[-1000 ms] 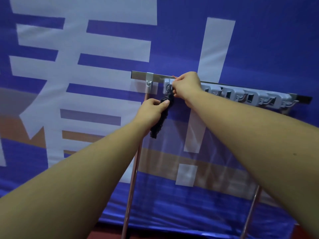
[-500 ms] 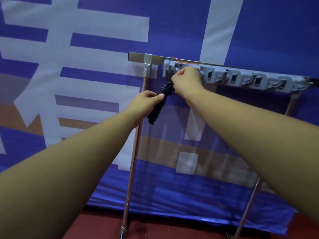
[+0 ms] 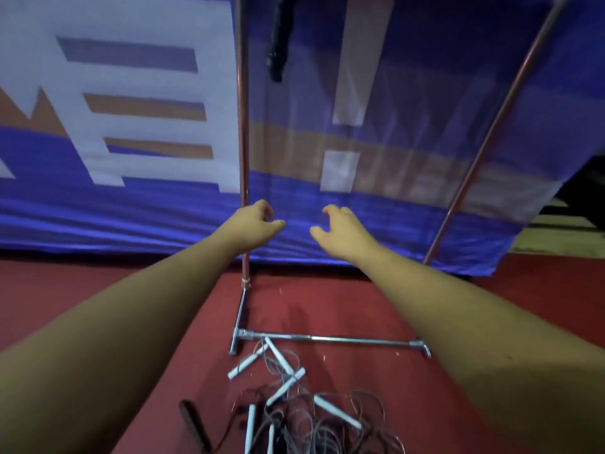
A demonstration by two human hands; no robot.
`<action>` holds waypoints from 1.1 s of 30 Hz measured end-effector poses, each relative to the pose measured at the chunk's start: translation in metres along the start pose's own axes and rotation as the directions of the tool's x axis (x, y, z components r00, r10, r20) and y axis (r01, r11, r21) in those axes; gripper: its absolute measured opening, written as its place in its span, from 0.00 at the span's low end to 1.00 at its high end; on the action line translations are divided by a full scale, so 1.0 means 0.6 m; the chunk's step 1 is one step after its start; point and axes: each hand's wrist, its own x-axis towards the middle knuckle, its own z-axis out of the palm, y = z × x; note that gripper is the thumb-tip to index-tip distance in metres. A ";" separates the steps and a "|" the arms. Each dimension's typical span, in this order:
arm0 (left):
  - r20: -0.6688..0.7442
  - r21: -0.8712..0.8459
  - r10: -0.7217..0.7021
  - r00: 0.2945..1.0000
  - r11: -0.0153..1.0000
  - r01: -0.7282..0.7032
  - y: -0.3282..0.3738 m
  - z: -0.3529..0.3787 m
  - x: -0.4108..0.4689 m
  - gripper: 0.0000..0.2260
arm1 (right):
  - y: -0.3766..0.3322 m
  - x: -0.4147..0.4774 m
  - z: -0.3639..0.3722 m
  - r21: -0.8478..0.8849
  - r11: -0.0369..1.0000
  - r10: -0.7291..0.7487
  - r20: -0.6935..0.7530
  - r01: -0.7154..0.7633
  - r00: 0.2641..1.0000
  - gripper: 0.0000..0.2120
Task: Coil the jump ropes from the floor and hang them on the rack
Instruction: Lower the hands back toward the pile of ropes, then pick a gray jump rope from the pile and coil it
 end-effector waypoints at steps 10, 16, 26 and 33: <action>0.329 0.232 -0.136 0.935 0.971 0.060 -0.209 0.269 -0.144 0.09 | 0.210 -0.171 0.306 0.008 0.978 0.202 0.242 -0.210 0.949 0.20; 0.497 0.347 -0.237 0.835 0.936 0.059 -0.320 0.395 -0.193 0.20 | 0.297 -0.241 0.442 -0.064 0.966 0.257 0.371 -0.252 0.892 0.20; 0.656 0.299 -0.242 0.716 0.953 0.048 -0.462 0.559 -0.287 0.31 | 0.302 -0.351 0.624 -0.124 0.971 0.237 0.625 -0.205 0.744 0.13; 0.637 0.283 -0.240 0.733 0.957 0.067 -0.481 0.589 -0.317 0.19 | 0.312 -0.348 0.626 -0.058 0.962 0.249 0.582 -0.265 0.774 0.07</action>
